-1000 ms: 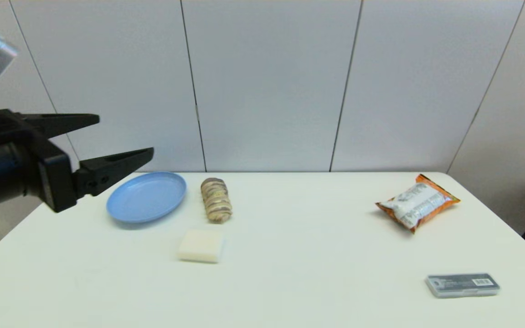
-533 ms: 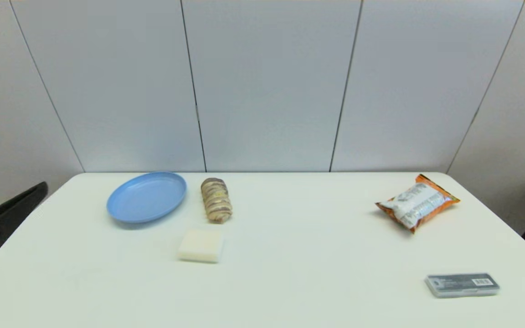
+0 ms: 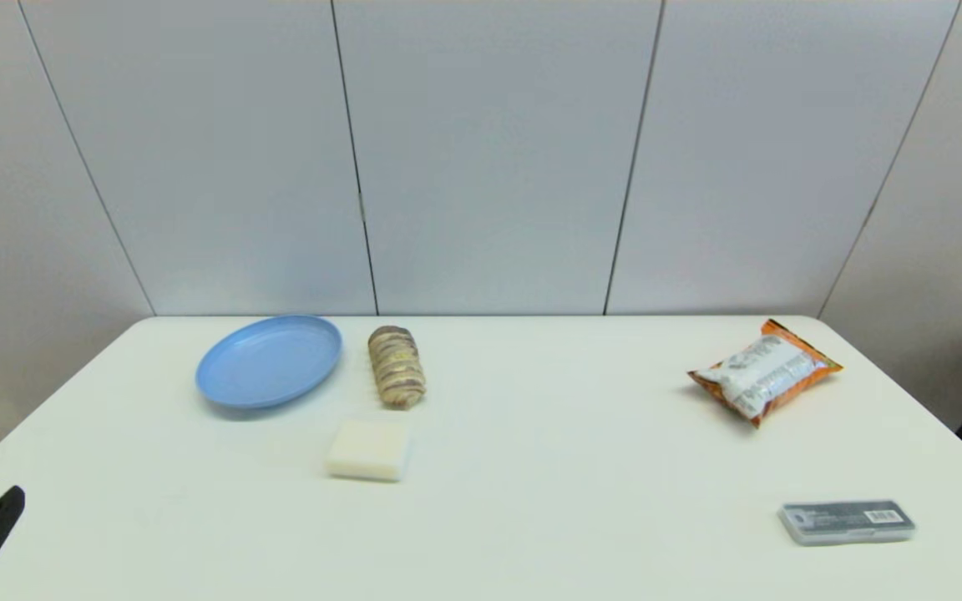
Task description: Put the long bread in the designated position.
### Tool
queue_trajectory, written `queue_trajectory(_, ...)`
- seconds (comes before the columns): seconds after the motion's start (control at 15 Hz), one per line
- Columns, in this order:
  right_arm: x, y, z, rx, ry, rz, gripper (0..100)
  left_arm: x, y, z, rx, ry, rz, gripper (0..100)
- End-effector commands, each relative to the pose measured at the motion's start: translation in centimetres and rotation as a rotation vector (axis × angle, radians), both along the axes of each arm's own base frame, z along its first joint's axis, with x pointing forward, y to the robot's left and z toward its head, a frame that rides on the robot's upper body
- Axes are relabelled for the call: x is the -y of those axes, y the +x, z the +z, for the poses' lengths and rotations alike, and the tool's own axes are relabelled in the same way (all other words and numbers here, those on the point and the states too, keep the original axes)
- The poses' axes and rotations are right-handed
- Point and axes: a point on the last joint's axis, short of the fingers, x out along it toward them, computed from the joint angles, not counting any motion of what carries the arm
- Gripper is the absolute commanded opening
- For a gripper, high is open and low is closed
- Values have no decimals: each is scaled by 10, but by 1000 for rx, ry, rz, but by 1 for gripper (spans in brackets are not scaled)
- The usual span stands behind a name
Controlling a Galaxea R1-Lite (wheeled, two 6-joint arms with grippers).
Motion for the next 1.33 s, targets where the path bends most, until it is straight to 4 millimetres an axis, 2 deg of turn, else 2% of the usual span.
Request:
queue_trajectory(0.07, 0, 0, 0, 0, 0, 0, 100, -1, -20, -28, 42, -1, 7, 100)
queue_trajectory(0.33, 0, 0, 0, 0, 0, 0, 100, 0, -23, -37, 52, 3, -19, 100)
queue_trajectory(0.53, 0, 0, 0, 0, 0, 0, 100, 0, -28, -54, 57, 2, 0, 100)
queue_trajectory(1.0, 0, 0, 0, -2, 0, 2, 100, 0, -42, -78, 33, -21, 4, 100)
queue_trajectory(1.33, 0, 0, 0, 0, 0, 0, 100, -1, -42, -81, -4, -21, 9, 100)
